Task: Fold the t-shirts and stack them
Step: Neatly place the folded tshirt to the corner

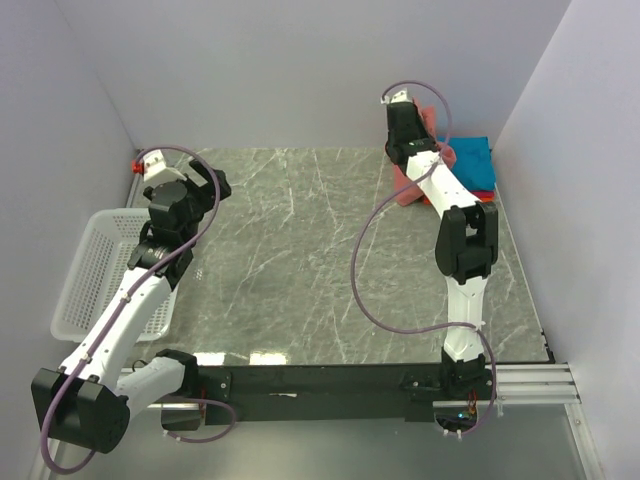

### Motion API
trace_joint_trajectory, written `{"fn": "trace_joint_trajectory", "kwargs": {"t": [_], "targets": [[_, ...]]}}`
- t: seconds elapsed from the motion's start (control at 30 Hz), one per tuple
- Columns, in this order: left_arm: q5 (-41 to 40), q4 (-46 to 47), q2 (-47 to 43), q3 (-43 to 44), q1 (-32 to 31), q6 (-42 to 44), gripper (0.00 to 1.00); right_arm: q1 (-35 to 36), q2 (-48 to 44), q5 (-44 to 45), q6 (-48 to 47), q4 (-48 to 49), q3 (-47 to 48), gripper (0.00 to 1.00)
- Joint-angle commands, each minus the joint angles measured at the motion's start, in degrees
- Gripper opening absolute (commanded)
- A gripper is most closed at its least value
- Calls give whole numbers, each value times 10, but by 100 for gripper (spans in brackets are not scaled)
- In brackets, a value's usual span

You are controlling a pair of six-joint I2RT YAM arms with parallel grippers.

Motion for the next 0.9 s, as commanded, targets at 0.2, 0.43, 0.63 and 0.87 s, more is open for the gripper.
{"fn": "trace_joint_trajectory", "kwargs": {"t": [0.2, 0.43, 0.63, 0.87], "targets": [[-52, 19, -19, 8, -2, 9, 100, -28, -63, -36, -2, 8, 56, 0], [-53, 20, -15, 7, -2, 6, 100, -35, -69, -77, 42, -49, 110, 0], [-38, 30, -17, -2, -2, 7, 99, -44, -72, -82, 55, -56, 138, 0], [-33, 26, -18, -3, -2, 3, 99, -62, -69, -99, 87, -107, 188, 0]]}}
